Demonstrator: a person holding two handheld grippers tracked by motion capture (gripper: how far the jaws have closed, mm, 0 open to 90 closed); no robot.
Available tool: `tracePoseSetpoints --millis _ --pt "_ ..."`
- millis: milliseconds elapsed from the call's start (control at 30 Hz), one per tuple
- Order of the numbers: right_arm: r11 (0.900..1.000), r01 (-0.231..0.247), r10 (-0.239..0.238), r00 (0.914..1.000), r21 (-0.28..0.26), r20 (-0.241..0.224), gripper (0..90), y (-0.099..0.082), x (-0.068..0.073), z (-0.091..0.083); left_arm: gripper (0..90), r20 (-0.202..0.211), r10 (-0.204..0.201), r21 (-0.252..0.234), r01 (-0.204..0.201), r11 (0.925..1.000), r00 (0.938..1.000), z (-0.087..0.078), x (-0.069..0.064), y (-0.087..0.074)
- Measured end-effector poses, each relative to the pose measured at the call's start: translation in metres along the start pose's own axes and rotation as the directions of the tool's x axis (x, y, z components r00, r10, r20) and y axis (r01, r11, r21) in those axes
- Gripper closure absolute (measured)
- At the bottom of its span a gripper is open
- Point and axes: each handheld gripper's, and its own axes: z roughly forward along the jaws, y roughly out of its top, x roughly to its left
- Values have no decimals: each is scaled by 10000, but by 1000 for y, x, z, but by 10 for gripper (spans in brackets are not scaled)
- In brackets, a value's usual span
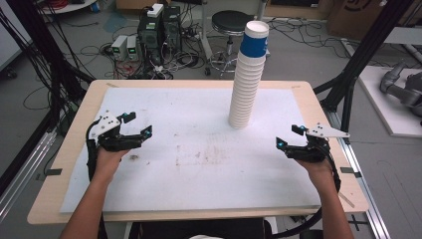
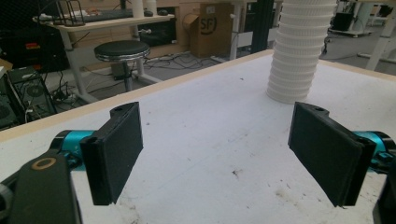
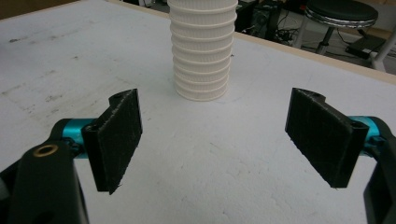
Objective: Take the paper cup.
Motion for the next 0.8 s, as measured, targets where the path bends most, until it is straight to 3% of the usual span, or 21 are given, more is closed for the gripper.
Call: tracePoseSetpoints --millis 433,800 --pt "10000 2 -1 9998 55 -210 191 2 4 2 178 86 -231 -38 232 9997 9997 3 2 -1" --pt "9979 -252 207 9971 -602 -734 190 26 9 4 179 384 -501 -22 502 9987 9980 2 -1 0"
